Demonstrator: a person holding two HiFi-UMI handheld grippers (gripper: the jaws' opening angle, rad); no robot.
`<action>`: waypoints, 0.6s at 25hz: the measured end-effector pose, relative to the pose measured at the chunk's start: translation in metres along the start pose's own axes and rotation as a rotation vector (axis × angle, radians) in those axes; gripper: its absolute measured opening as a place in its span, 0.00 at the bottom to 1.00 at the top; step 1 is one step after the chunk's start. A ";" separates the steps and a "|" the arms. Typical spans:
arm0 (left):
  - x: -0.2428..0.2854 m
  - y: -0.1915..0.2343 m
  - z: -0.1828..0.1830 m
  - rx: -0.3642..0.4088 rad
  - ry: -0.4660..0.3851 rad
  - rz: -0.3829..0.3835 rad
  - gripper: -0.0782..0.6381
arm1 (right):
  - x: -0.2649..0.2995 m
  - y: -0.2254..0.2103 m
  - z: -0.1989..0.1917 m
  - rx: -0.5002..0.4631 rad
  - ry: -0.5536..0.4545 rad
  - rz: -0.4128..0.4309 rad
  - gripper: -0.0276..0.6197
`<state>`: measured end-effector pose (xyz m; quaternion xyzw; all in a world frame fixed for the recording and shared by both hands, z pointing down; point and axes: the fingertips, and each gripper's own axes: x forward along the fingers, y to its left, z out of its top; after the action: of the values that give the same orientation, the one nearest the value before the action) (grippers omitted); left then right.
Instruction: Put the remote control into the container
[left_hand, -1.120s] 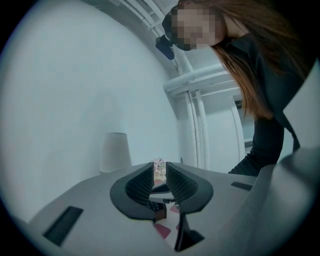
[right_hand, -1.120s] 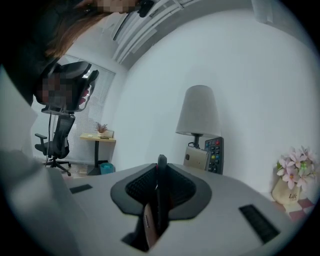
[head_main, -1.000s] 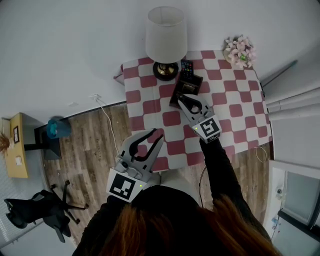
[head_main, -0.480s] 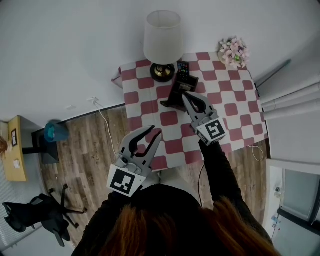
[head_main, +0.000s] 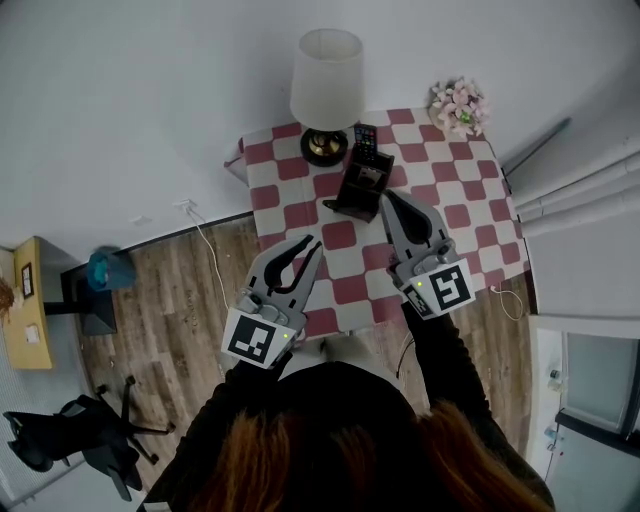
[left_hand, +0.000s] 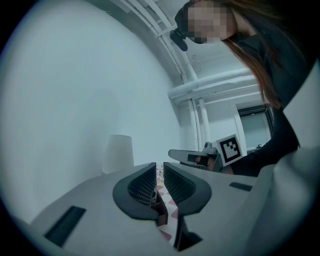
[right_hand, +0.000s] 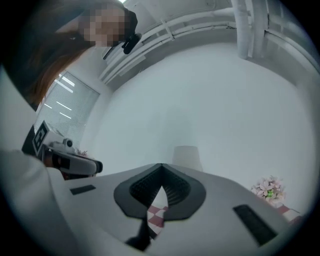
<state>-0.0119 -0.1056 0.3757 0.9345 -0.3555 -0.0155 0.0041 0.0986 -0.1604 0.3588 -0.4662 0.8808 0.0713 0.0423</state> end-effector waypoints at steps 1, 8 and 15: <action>0.000 0.001 0.000 -0.003 -0.004 0.002 0.18 | -0.005 0.003 0.007 0.011 -0.003 -0.016 0.06; -0.004 -0.001 0.007 -0.006 -0.038 -0.002 0.14 | -0.038 0.028 0.044 0.039 -0.010 -0.065 0.06; -0.008 -0.013 0.014 0.002 -0.056 -0.038 0.12 | -0.067 0.047 0.049 0.065 -0.006 -0.091 0.06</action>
<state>-0.0099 -0.0905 0.3613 0.9403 -0.3378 -0.0414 -0.0071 0.0975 -0.0712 0.3238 -0.5039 0.8604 0.0418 0.0631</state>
